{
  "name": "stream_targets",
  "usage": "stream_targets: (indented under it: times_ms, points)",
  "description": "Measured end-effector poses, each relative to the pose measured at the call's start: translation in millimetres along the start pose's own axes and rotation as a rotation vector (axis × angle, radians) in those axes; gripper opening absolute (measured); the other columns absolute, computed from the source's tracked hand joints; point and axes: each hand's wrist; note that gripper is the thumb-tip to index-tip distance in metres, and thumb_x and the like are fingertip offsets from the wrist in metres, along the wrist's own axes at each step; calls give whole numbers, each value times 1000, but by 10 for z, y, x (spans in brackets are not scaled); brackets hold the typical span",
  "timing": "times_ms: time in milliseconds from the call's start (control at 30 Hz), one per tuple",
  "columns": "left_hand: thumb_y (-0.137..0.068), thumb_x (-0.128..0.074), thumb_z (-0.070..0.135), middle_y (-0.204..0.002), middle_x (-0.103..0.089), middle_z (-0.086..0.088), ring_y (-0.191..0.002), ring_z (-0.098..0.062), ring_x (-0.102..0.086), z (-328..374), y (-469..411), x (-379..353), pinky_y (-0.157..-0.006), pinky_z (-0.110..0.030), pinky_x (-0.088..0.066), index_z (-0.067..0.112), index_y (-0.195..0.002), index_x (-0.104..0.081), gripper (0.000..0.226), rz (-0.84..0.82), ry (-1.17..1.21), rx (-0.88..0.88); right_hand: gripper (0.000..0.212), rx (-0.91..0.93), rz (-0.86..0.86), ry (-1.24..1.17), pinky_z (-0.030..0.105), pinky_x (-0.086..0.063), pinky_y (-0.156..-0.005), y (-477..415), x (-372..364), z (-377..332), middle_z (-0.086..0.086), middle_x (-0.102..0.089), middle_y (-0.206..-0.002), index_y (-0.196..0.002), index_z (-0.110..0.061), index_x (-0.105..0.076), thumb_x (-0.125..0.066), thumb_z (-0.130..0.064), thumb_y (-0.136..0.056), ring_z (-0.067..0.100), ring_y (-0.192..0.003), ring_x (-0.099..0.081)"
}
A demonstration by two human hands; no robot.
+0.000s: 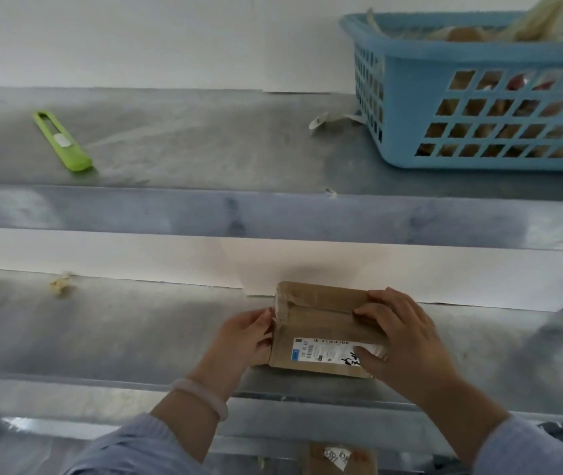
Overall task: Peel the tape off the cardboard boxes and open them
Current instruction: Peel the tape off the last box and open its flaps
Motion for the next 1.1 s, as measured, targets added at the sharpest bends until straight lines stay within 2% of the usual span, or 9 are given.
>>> stream_targets:
  times_ms: [100,167,233,300,500,600,833,1000,1100]
  points:
    - [-99,-48,11,-97,-74,-10,-89,-17,-71,-28,-43,-112,-78,-26,-58,8,-105,-69,21,5,-20,15,54,83,-16,128,56,-38,-108,-98,25,-107,-2,-58,-127,-107,-25,-61,-59,-66,-72,29,-133,-46]
    - [-99,-50,14,-97,-74,-8,-93,-18,-70,-54,-77,-175,-87,-34,-56,10,-106,-69,21,-17,-64,19,60,164,-103,157,52,-39,-108,-181,-10,-208,-3,-54,-137,-125,-29,-55,-52,-67,-79,25,-136,-44]
    - [-99,-50,16,-97,-74,-8,-96,-19,-70,-97,-104,-210,-91,-37,-54,13,-102,-69,20,-4,-57,44,63,210,-183,213,49,-38,-110,-235,-69,-263,-2,-48,-145,-142,-37,-40,-43,-64,-86,25,-137,-43]
    - [-98,-53,15,-98,-74,-10,-96,-19,-70,-149,-120,-212,-89,-35,-55,9,-101,-67,16,39,-12,81,56,226,-203,253,50,-37,-110,-234,-120,-265,0,-47,-147,-144,-40,-37,-37,-59,-91,28,-136,-43]
    - [-95,-53,3,-107,-67,-21,-99,-30,-68,-222,-64,-228,-85,-37,-57,-1,-113,-54,18,113,201,113,49,210,-185,251,52,-37,-109,-163,-141,-268,2,-46,-148,-141,-40,-42,-37,-53,-94,29,-136,-43]
    - [-96,-53,9,-104,-69,-23,-96,-29,-68,-230,36,-247,-76,-31,-60,-7,-108,-61,21,93,253,166,49,204,-191,255,52,-37,-110,-184,-126,-284,3,-47,-148,-141,-39,-43,-36,-53,-94,30,-135,-44]
    - [-92,-61,9,-95,-75,-9,-92,-21,-71,-360,105,-231,-87,-32,-56,4,-110,-70,21,108,84,7,50,191,-206,279,51,-35,-111,-190,-120,-305,3,-48,-146,-140,-38,-45,-36,-53,-93,30,-134,-45]
    - [-91,-59,3,-93,-74,-12,-89,-22,-72,-352,118,-261,-87,-35,-56,1,-102,-67,14,133,265,83,51,183,-228,285,50,-33,-112,-186,-120,-314,3,-47,-147,-141,-39,-44,-36,-53,-92,29,-135,-43]
    - [-92,-59,4,-89,-75,-10,-86,-20,-72,-410,164,-284,-80,-30,-58,1,-99,-66,11,132,299,90,52,173,-242,291,49,-30,-114,-172,-122,-315,2,-44,-149,-142,-40,-41,-34,-54,-93,28,-137,-41]
Point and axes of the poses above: each hand's wrist, its own y-axis away from the middle knuckle, its own x-axis out of the back of the hand, z = x × y
